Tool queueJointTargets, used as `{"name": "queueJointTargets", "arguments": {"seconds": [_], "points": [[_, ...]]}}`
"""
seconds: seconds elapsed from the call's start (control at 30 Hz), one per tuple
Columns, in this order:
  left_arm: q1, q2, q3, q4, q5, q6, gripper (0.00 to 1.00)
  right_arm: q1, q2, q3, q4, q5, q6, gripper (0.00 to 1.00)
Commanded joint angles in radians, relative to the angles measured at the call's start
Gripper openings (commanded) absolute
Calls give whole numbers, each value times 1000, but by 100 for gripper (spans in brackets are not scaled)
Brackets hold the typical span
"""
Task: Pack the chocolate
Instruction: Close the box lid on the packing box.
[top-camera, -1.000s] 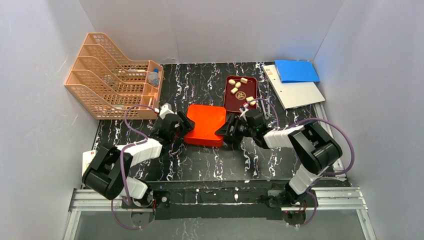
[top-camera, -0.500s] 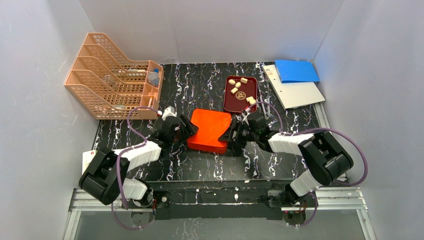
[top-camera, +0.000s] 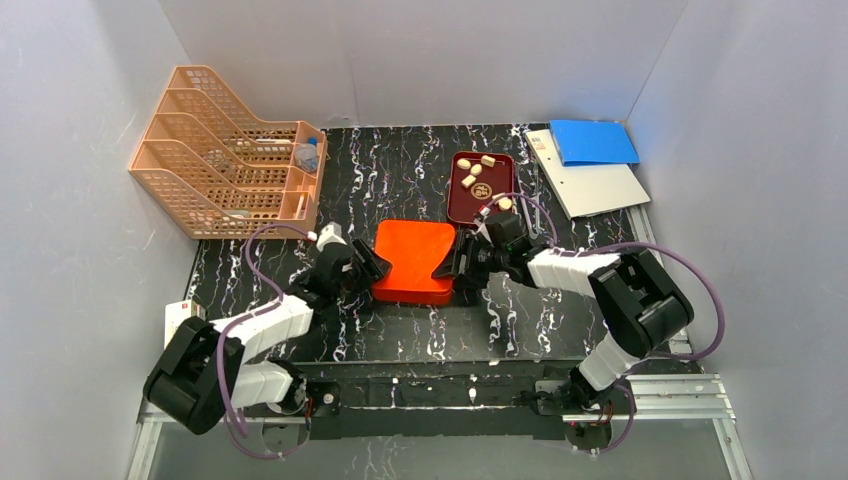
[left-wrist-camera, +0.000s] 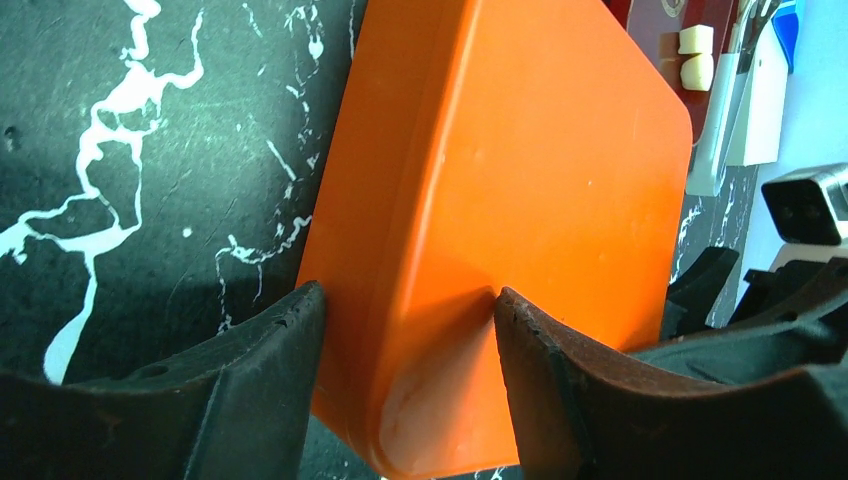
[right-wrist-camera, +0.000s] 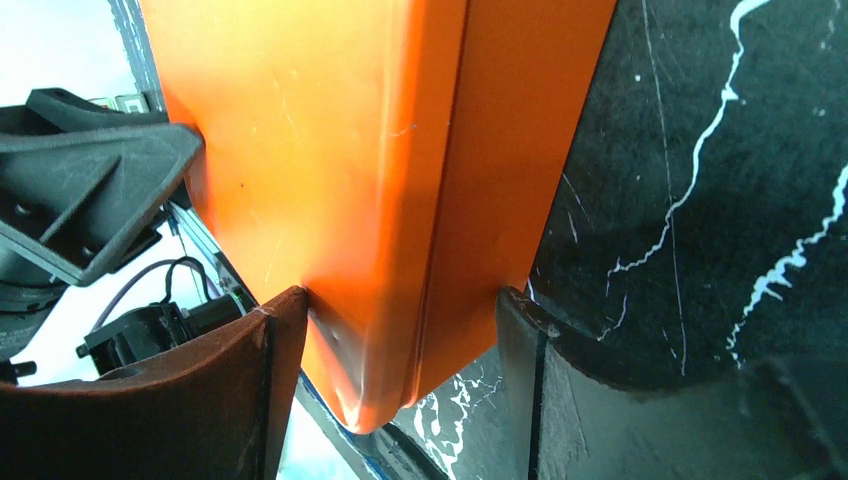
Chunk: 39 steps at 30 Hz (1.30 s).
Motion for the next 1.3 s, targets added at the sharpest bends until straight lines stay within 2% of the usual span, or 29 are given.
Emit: {"name": "queueJointTargets", "arguments": {"seconds": [0.0,0.5,0.93,1.27], "points": [[-42,-46,-45,-99,131,-37,58,-4,90,58,-106,107,-81,72],[-42,-101,-75,-79,152,-80,58,-49,239,287,-180,79,-148,72],[-49,-16,-69,19,179,-103,58,-98,366,445,-191,30,-187,73],[-70,109,-24,112,191,-122,58,-148,431,549,-223,-6,-223,74]]}}
